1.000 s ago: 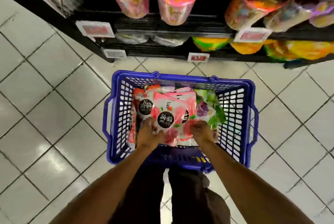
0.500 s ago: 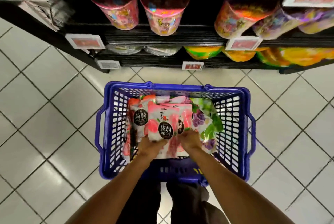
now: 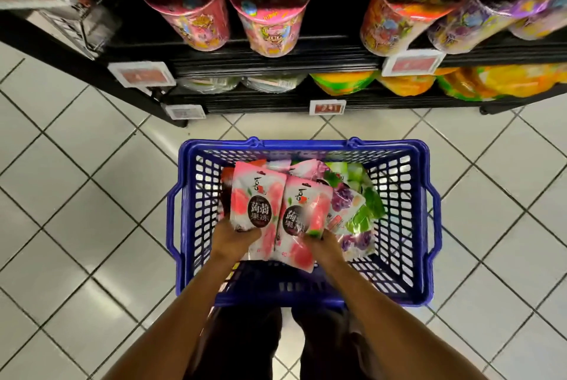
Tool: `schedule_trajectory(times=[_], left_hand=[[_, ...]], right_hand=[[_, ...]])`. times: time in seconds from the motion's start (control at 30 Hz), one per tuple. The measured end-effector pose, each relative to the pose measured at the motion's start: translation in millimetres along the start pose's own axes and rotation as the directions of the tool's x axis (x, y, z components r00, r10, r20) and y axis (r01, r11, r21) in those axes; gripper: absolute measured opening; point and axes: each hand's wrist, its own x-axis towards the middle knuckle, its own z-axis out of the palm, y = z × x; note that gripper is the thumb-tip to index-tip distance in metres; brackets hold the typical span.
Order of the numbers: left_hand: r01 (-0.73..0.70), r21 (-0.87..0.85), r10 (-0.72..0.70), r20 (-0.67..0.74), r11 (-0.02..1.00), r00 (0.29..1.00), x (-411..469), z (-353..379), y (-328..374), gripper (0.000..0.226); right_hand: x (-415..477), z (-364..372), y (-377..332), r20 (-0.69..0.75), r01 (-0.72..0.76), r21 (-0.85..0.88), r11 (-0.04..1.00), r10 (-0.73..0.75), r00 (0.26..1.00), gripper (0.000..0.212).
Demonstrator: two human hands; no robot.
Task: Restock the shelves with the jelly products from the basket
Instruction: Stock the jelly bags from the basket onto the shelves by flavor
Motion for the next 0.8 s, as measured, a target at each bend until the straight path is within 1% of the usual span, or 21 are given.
schedule_trajectory(times=[0.07, 0.1, 0.17, 0.2, 0.23, 0.27, 0.3, 0.33, 0.37, 0.4, 0.47, 0.53, 0.57, 0.6, 0.63, 0.73, 0.77, 0.8], left_hand=[[0.015, -0.038, -0.013, 0.05, 0.999, 0.999, -14, -7, 12, 0.025], [0.028, -0.068, -0.024, 0.067, 0.997, 0.997, -25, -13, 19, 0.023], [0.051, -0.129, -0.039, 0.093, 0.99, 0.995, -52, -29, 38, 0.018], [0.05, -0.159, -0.035, 0.099, 0.986, 0.994, -69, -39, 52, 0.019], [0.038, -0.194, -0.019, 0.101, 0.98, 0.995, -89, -49, 70, 0.026], [0.021, -0.235, 0.005, 0.109, 0.972, 0.994, -109, -60, 88, 0.034], [0.005, -0.274, 0.03, 0.122, 0.962, 0.992, -130, -70, 108, 0.038], [-0.013, -0.302, 0.054, 0.129, 0.953, 0.99, -155, -81, 133, 0.037], [-0.028, -0.328, 0.076, 0.134, 0.944, 0.988, -180, -91, 157, 0.033], [-0.052, -0.351, 0.108, 0.141, 0.935, 0.984, -207, -100, 182, 0.029], [-0.126, -0.382, 0.198, 0.156, 0.915, 0.968, -263, -116, 232, 0.024], [-0.214, -0.401, 0.304, 0.174, 0.891, 0.937, -322, -131, 280, 0.03], [-0.26, -0.408, 0.356, 0.178, 0.875, 0.917, -352, -139, 302, 0.039], [-0.303, -0.411, 0.4, 0.175, 0.86, 0.9, -379, -146, 321, 0.051], [-0.34, -0.417, 0.441, 0.173, 0.843, 0.881, -400, -151, 337, 0.057], [-0.468, -0.432, 0.574, 0.155, 0.771, 0.804, -468, -167, 376, 0.06], [-0.495, -0.44, 0.599, 0.13, 0.749, 0.79, -485, -172, 385, 0.062], [-0.519, -0.443, 0.618, 0.108, 0.731, 0.779, -498, -175, 391, 0.062]], right_hand=[[-18, -11, -5, 0.032, 0.04, 0.223, 0.974, -0.049, 0.998, 0.034], [-31, -19, -11, 0.023, 0.06, 0.309, 0.949, -0.071, 0.997, 0.039], [-61, -41, -29, -0.024, 0.072, 0.44, 0.895, -0.068, 0.997, 0.048], [-78, -57, -39, -0.036, 0.069, 0.497, 0.865, -0.059, 0.998, 0.048], [-98, -75, -51, -0.05, 0.075, 0.539, 0.839, -0.057, 0.997, 0.041], [-120, -93, -65, -0.061, 0.093, 0.579, 0.81, -0.07, 0.996, 0.029], [-143, -111, -79, -0.061, 0.107, 0.622, 0.776, -0.088, 0.994, 0.015], [-174, -131, -97, -0.052, 0.12, 0.663, 0.739, -0.114, 0.992, 0.006], [-204, -149, -115, -0.037, 0.132, 0.692, 0.71, -0.147, 0.988, 0.004], [-238, -166, -134, -0.03, 0.159, 0.698, 0.698, -0.193, 0.981, 0.01], [-303, -199, -166, -0.065, 0.283, 0.666, 0.69, -0.325, 0.943, 0.023], [-373, -232, -199, -0.123, 0.427, 0.584, 0.69, -0.445, 0.887, 0.033], [-406, -247, -214, -0.139, 0.479, 0.54, 0.692, -0.489, 0.861, 0.037], [-436, -260, -227, -0.157, 0.525, 0.495, 0.692, -0.522, 0.838, 0.041], [-459, -270, -237, -0.183, 0.563, 0.458, 0.688, -0.546, 0.817, 0.044], [-526, -302, -264, -0.236, 0.652, 0.393, 0.648, -0.615, 0.753, 0.057], [-543, -310, -271, -0.248, 0.667, 0.39, 0.635, -0.626, 0.74, 0.063], [-557, -316, -276, -0.253, 0.674, 0.397, 0.623, -0.631, 0.733, 0.073]])
